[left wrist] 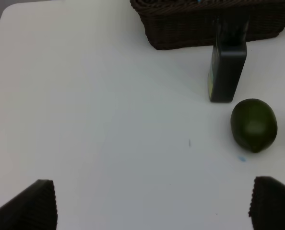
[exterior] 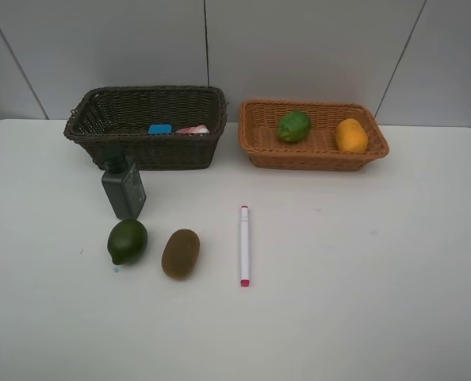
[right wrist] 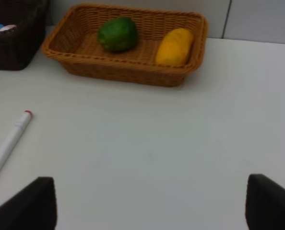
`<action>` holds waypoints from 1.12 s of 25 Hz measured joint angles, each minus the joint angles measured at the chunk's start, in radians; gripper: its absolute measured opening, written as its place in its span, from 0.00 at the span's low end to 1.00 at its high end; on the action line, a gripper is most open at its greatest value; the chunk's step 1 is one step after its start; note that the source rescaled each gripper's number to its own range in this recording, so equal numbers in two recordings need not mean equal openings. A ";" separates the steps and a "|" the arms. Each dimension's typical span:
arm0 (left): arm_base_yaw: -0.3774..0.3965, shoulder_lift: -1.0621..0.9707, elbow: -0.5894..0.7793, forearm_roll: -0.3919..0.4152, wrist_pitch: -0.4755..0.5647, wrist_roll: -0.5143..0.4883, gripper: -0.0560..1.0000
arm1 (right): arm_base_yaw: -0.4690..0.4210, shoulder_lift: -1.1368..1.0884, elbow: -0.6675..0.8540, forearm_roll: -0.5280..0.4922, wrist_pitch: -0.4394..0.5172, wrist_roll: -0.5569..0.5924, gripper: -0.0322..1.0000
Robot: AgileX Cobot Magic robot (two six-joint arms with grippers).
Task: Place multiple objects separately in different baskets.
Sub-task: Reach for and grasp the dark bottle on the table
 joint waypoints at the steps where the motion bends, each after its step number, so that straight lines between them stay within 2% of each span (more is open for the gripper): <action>1: 0.000 0.000 0.000 0.000 0.000 0.000 1.00 | -0.021 0.000 0.000 0.001 0.000 -0.002 0.98; 8: 0.000 0.000 0.000 0.000 0.000 0.000 1.00 | -0.158 0.000 0.000 0.001 0.000 -0.007 0.98; 18: 0.000 0.000 0.000 0.000 0.000 0.000 1.00 | -0.217 0.000 0.000 0.001 0.000 -0.007 0.98; 28: 0.000 0.000 0.000 0.000 0.000 0.000 1.00 | -0.223 0.000 0.000 0.001 0.000 -0.007 0.98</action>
